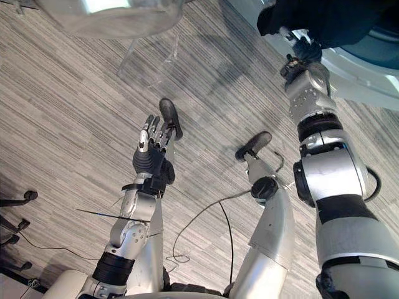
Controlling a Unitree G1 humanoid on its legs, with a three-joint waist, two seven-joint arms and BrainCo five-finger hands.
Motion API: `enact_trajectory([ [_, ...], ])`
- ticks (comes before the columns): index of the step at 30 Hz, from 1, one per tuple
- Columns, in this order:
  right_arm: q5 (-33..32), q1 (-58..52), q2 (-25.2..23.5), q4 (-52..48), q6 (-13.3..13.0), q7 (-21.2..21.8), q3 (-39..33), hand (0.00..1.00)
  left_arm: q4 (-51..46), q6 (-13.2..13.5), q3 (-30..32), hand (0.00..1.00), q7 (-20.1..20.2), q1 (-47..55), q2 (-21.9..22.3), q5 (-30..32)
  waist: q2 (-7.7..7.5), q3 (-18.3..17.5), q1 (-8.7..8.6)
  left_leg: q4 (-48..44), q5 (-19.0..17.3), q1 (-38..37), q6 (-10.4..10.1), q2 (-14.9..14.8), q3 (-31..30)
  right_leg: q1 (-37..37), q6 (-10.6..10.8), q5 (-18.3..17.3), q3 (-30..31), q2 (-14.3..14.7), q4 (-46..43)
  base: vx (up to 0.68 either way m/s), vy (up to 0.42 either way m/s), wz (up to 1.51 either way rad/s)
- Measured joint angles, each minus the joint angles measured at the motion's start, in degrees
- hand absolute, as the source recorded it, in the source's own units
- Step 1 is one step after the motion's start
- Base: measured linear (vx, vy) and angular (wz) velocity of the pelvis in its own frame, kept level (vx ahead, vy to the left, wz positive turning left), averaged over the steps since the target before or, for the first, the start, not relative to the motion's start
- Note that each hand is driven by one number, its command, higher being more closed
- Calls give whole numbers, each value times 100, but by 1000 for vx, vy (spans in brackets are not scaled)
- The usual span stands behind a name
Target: Pick up the laundry basket with both hands and put the clothes into the washing machine.
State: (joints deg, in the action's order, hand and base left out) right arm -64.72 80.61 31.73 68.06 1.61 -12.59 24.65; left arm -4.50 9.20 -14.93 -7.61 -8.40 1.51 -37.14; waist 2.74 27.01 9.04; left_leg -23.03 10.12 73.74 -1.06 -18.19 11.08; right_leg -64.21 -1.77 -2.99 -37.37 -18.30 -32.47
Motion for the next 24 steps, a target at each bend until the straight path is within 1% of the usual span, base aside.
enact_trajectory([
  [1,17,-22,-125,59,99,29,88,100,73,-16,-261,0,63,44,-10,-72,14,23,70,219,155,-391,83,-108,7,474,-126,349,-57,311,595,28,-49,-61],
  [2,15,1,-199,-81,16,77,71,100,56,-21,-433,0,160,114,-24,-76,13,23,78,294,184,-654,117,-128,58,757,-101,471,-35,426,882,42,-55,-33],
  [3,24,26,-195,-184,-90,127,72,100,49,-20,-523,0,207,133,-24,-76,13,22,78,327,181,-806,118,-133,104,914,-78,518,-19,456,985,43,-60,-11],
  [4,25,184,-114,-426,-394,169,60,100,27,-17,-618,0,286,138,9,-76,14,19,69,338,141,-1016,129,-138,172,1102,-49,546,25,473,1103,50,-71,-5],
  [6,98,624,151,-956,-836,173,-188,100,-72,10,-624,0,377,137,40,-79,15,14,74,394,118,-1121,101,-169,170,1264,-89,640,-1,584,1323,51,-69,-5],
  [7,271,690,237,-988,-783,169,-178,100,-67,9,-575,0,376,135,33,-81,15,14,77,445,119,-1142,94,-173,170,1293,-79,654,-13,617,1389,42,-61,1],
  [8,349,509,244,-1019,-798,161,-378,100,-52,9,-475,0,358,144,9,-104,13,14,81,523,111,-1190,56,-171,177,1340,-72,660,-31,638,1446,39,-65,2],
  [9,319,337,176,-1152,-907,127,-760,100,-53,17,-451,0,339,145,-59,-110,13,14,104,550,113,-1228,58,-164,205,1347,-69,662,-17,633,1450,49,-83,-4],
  [10,201,306,107,-1448,-1050,10,-1433,100,-55,21,-412,0,292,153,-107,-117,14,14,125,630,152,-1309,66,-148,312,1339,-75,702,40,624,1460,47,-84,-8],
  [11,385,170,114,-1542,-1069,-100,-1600,100,-55,24,-405,0,241,164,-90,-117,13,14,139,627,160,-1358,58,-152,326,1378,-123,737,56,630,1464,37,-69,-5],
  [12,384,79,90,-1606,-1081,-111,-1710,100,-55,24,-403,0,240,169,-80,-117,13,14,144,625,161,-1371,57,-154,327,1391,-124,738,56,632,1465,32,-67,4],
  [13,388,-209,-14,-1896,-1181,-172,-2155,100,-59,29,-376,0,239,200,-39,-116,13,14,154,625,160,-1427,58,-156,330,1447,-125,737,56,633,1463,25,-55,6],
  [15,415,-367,-74,-2049,-1203,-316,-2419,100,-69,44,-261,0,225,239,57,-116,13,14,167,635,158,-1491,58,-137,356,1494,-124,736,65,620,1465,21,-66,7],
  [18,461,-851,-101,-2457,-1238,-402,-3108,100,-128,124,-215,0,228,310,124,-115,12,15,267,660,146,-1560,69,-79,371,1571,-98,720,76,601,1463,1,-59,9],
  [19,467,-965,-112,-2458,-1245,-451,-3465,0,-165,129,-183,0,229,350,107,-113,11,16,273,665,135,-1615,81,-57,387,1618,-71,714,89,576,1463,-12,-47,11],
  [24,885,-1192,-128,-2479,-1244,-840,-4095,0,-184,135,-182,0,239,486,102,-49,9,17,278,665,92,-1726,133,54,450,1722,37,748,137,470,1512,-26,-39,6],
])
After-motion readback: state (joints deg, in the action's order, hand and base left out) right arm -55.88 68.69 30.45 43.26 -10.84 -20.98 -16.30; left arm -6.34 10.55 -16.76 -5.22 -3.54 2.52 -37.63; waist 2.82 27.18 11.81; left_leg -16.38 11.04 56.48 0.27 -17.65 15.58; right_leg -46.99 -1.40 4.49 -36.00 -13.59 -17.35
